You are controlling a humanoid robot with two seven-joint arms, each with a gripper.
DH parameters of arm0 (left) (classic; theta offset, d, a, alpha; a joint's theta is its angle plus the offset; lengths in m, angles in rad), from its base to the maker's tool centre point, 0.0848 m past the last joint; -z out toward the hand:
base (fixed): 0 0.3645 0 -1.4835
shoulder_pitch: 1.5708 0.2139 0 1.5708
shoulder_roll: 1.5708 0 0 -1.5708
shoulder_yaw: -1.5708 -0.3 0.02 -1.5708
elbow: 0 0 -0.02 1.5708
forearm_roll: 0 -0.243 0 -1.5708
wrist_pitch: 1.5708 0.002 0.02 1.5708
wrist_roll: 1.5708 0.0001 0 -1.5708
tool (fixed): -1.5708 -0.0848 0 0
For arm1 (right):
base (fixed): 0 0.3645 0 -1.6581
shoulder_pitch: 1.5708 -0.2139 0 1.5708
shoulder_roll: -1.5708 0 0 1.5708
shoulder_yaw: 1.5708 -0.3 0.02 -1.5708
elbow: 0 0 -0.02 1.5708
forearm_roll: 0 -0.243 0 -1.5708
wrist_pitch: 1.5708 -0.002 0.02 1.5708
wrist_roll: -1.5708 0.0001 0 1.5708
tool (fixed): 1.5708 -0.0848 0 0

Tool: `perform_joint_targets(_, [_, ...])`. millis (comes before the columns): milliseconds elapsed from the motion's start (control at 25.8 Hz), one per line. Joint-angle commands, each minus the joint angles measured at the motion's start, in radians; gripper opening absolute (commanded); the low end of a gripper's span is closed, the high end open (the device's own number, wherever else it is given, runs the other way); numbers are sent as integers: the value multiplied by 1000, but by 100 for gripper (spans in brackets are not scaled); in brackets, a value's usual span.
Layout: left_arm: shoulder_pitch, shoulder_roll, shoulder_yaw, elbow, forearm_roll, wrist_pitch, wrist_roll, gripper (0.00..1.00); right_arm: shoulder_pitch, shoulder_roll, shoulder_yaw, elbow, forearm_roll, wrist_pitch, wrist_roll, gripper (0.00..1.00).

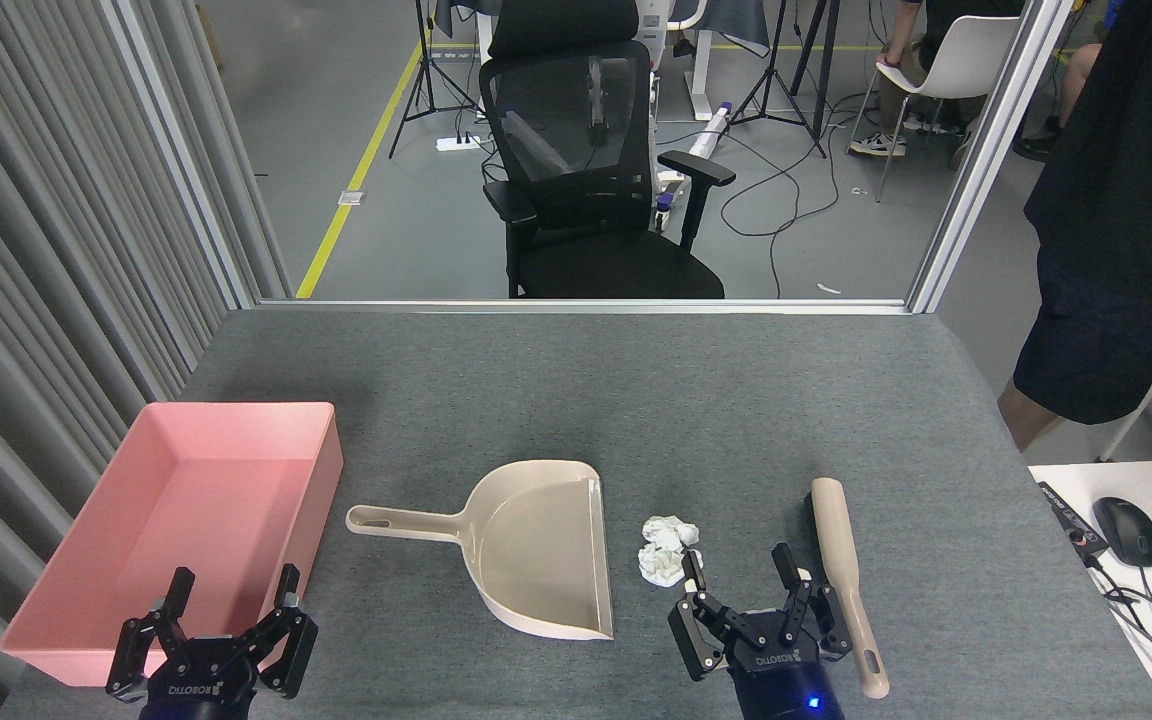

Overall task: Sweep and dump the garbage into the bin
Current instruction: 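Move the left gripper toward the dustpan handle and the right toward the brush, then grasp the beige dustpan handle with the left gripper and the brush handle with the right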

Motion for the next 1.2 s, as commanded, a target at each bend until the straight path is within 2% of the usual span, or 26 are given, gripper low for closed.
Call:
perform_joint_targets(0, [-7, 0, -3, 3, -2, 0, 2, 99, -9, 3, 0, 0, 0, 3, 4, 98])
perform_joint_targets(233, [-5, 7, 1, 9, 0, 1, 6, 100, 5, -6, -15, -9, 0, 8, 9, 98])
perform_joint_targets(310, [-8, 6, 11, 55, -3, 15, 26, 99, 8, -11, -21, -18, 1, 9, 7, 98])
perform_joint_targets(388, [-7, 9, 10, 34, -2, 43, 83, 99, 8, -17, -26, -35, 1, 17, 9, 98])
perform_joint_targets(465, [-5, 3, 10, 23, -2, 53, 115, 99, 9, -25, -35, -66, 1, 19, 9, 98])
perform_joint_targets(582, [-33, -2, 4, 15, 8, 49, 111, 99, 55, -51, -38, -133, 1, 22, 44, 98])
perform_joint_targets(659, [-39, -13, -9, 17, 126, 29, 109, 99, 84, -72, -49, -172, 3, 32, 61, 98])
perform_joint_targets(737, [-39, -16, -59, 14, 371, 3, 80, 99, 132, -80, -77, -189, 3, 43, 61, 98])
perform_joint_targets(814, [-39, -14, -111, -8, 612, 6, -10, 99, 170, -95, -124, -192, 3, 43, 55, 98])
perform_joint_targets(892, [-39, -16, -133, -11, 756, 21, -98, 99, 210, -101, -181, -192, 1, 35, 45, 98])
perform_joint_targets(969, [-42, -19, -168, -11, 811, 53, -149, 99, 256, -106, -239, -192, 1, 29, 9, 98])
perform_joint_targets(1163, [-42, -19, -302, 5, 865, 76, -141, 99, 304, -98, -336, -190, 0, -34, -28, 98])
